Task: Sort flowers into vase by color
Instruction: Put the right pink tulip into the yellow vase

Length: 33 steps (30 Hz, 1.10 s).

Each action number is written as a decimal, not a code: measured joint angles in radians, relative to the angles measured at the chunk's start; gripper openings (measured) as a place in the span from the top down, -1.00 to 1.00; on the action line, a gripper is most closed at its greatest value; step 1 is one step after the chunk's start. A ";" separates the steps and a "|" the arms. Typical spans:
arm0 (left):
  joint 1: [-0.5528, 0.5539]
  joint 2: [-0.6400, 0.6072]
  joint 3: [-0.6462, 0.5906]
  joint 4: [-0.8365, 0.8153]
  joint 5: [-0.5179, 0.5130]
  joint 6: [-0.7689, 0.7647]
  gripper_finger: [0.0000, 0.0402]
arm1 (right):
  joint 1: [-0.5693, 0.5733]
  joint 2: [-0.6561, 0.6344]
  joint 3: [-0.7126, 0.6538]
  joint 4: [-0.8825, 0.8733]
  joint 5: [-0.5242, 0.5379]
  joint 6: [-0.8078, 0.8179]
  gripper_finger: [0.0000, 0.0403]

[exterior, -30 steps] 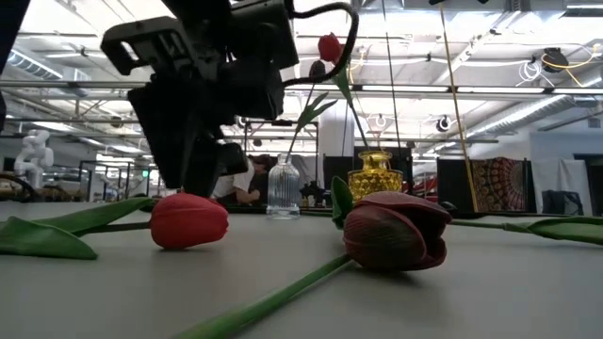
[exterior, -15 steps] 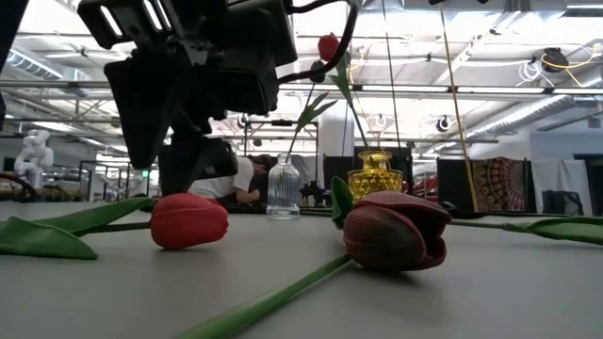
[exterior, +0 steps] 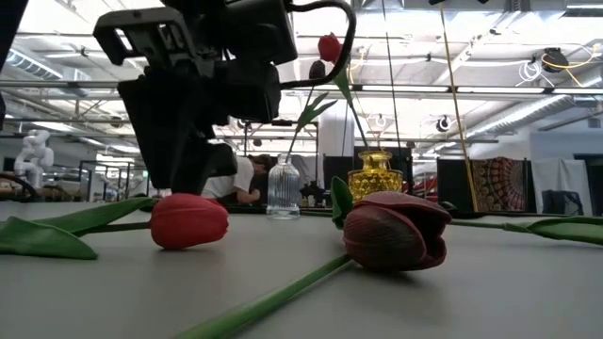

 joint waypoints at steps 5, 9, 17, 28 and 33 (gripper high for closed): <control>0.030 0.000 0.000 0.001 -0.026 0.029 -0.02 | 0.000 0.000 0.000 0.000 0.000 0.000 0.07; 0.052 0.000 0.000 0.001 -0.030 0.043 -0.02 | 0.000 0.000 0.000 0.000 0.000 0.000 0.07; 0.085 0.000 -0.008 0.015 -0.030 0.092 -0.02 | 0.000 0.000 0.000 0.000 0.000 0.000 0.07; 0.098 -0.005 -0.141 0.163 0.068 -0.086 -0.02 | 0.000 0.000 0.000 0.000 0.000 0.000 0.07; 0.068 -0.005 -0.143 0.175 0.071 -0.119 -0.02 | 0.000 0.000 0.000 0.000 0.000 0.000 0.07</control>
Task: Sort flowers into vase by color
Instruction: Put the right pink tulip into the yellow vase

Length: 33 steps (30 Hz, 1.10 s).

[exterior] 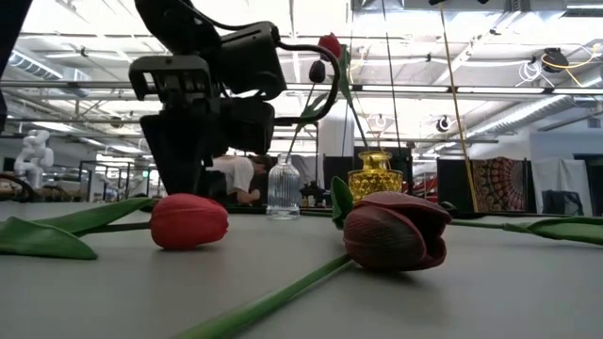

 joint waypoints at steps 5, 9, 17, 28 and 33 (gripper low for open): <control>-0.023 0.003 -0.003 -0.009 0.061 -0.046 -0.02 | 0.000 0.000 0.000 0.000 0.000 0.000 0.07; -0.037 0.005 -0.004 -0.029 0.092 -0.057 -0.02 | 0.000 0.000 0.000 0.000 0.000 0.000 0.07; -0.043 0.006 -0.005 -0.031 0.158 -0.104 -0.02 | 0.000 0.000 0.000 0.000 0.000 0.000 0.07; -0.078 0.006 -0.005 -0.017 0.215 -0.155 -0.02 | 0.000 0.000 0.000 0.000 0.000 0.000 0.07; -0.096 0.006 -0.005 -0.016 0.202 -0.156 -0.02 | 0.000 0.000 0.000 0.000 0.000 0.000 0.07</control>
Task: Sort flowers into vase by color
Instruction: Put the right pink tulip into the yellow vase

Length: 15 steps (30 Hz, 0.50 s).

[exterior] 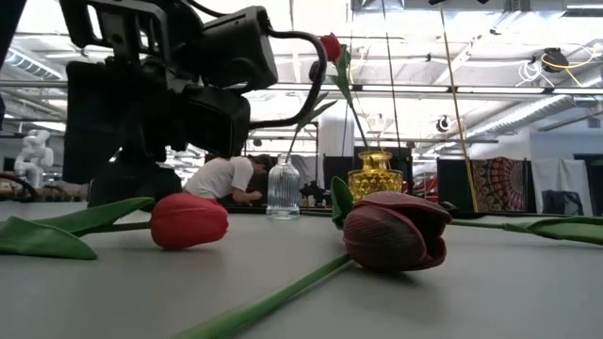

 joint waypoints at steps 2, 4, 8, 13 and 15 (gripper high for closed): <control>-0.006 0.000 0.000 0.001 -0.042 0.001 -0.02 | 0.000 0.000 0.000 0.000 0.000 0.000 0.07; -0.009 0.000 0.000 0.001 -0.084 0.001 -0.02 | 0.000 0.000 0.000 0.000 0.000 0.000 0.07; -0.013 -0.003 0.002 0.004 -0.151 0.000 -0.02 | 0.000 0.000 0.000 0.000 0.000 0.000 0.07; -0.014 -0.004 0.002 0.005 -0.160 -0.011 -0.02 | 0.000 0.000 0.000 0.000 0.000 0.000 0.07; -0.018 -0.004 0.002 0.007 -0.160 -0.026 -0.02 | 0.000 0.000 0.000 0.000 0.000 0.000 0.07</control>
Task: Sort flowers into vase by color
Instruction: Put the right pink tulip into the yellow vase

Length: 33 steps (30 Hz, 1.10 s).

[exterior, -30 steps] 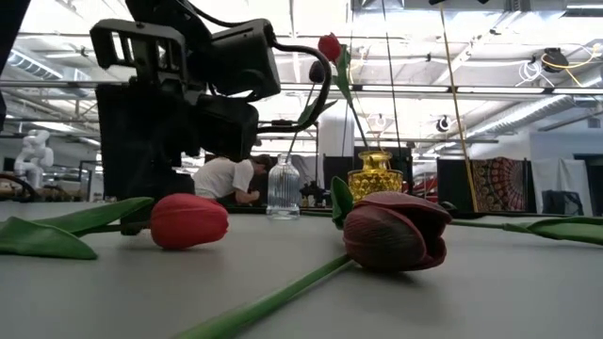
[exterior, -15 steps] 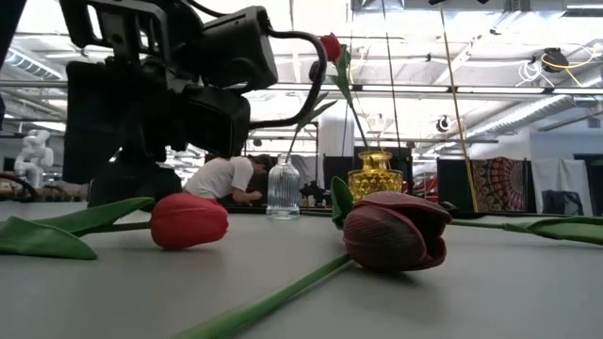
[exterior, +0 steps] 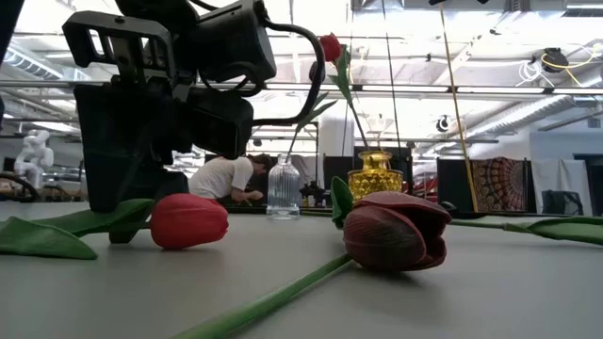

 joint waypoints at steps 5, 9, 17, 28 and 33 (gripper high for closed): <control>-0.026 0.000 0.000 0.011 -0.013 -0.023 -0.02 | 0.000 0.000 0.000 0.000 0.000 0.000 0.07; -0.044 0.000 0.000 0.027 -0.013 -0.026 -0.02 | 0.000 0.000 0.000 0.000 0.000 0.000 0.07; -0.056 0.000 0.000 0.024 -0.005 -0.052 -0.02 | 0.000 0.000 0.000 0.000 0.000 0.000 0.07; -0.058 0.001 0.000 0.030 -0.003 -0.078 -0.02 | 0.000 0.000 0.000 0.000 0.000 0.000 0.07; -0.059 0.002 0.000 0.039 0.000 -0.079 -0.02 | 0.000 0.000 0.000 0.000 0.000 0.000 0.07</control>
